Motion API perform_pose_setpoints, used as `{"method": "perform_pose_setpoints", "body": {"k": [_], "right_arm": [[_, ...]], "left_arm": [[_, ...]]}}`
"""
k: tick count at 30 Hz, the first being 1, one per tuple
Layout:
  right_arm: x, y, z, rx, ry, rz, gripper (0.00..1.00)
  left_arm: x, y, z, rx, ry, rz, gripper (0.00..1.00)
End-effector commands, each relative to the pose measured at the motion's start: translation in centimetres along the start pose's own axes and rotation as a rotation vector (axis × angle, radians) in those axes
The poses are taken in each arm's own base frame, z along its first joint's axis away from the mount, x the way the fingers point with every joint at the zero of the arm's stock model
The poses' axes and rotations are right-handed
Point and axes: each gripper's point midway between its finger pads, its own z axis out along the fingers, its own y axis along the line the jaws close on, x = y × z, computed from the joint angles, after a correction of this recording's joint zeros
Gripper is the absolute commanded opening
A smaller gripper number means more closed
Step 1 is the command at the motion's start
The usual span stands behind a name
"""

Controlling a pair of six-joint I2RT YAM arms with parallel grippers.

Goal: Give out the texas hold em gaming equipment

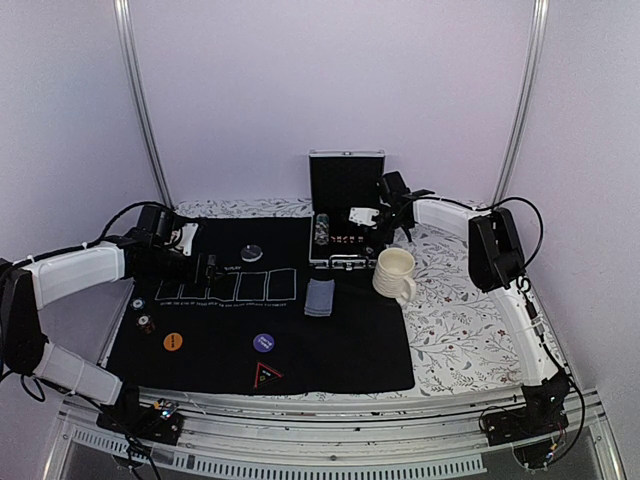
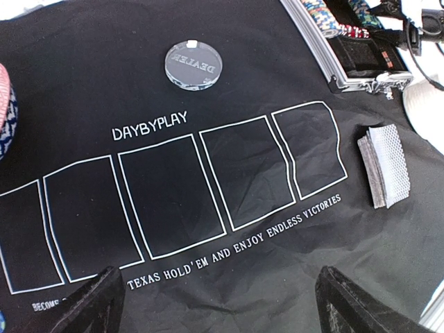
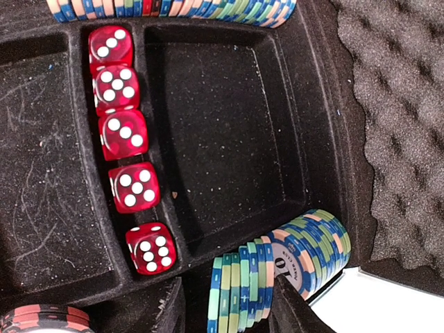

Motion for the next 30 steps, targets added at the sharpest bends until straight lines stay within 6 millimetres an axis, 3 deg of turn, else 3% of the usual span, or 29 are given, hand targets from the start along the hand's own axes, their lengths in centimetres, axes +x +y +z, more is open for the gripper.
{"method": "perform_pose_setpoints", "body": {"k": [1, 16, 23, 30], "right_arm": [[2.1, 0.9, 1.2, -0.045, 0.021, 0.043, 0.43], [4.7, 2.7, 3.2, -0.076, 0.102, 0.029, 0.40], [7.9, 2.0, 2.4, -0.005, 0.273, -0.072, 0.39], [5.9, 1.3, 1.5, 0.024, 0.257, -0.136, 0.34]], "left_arm": [[-0.3, -0.1, -0.2, 0.006, -0.002, 0.011, 0.98], [-0.3, 0.0, -0.3, 0.002, -0.002, 0.013, 0.98], [-0.2, 0.0, -0.2, 0.001, 0.002, 0.011, 0.98], [-0.2, 0.0, -0.3, 0.002, -0.003, 0.012, 0.98]]}}
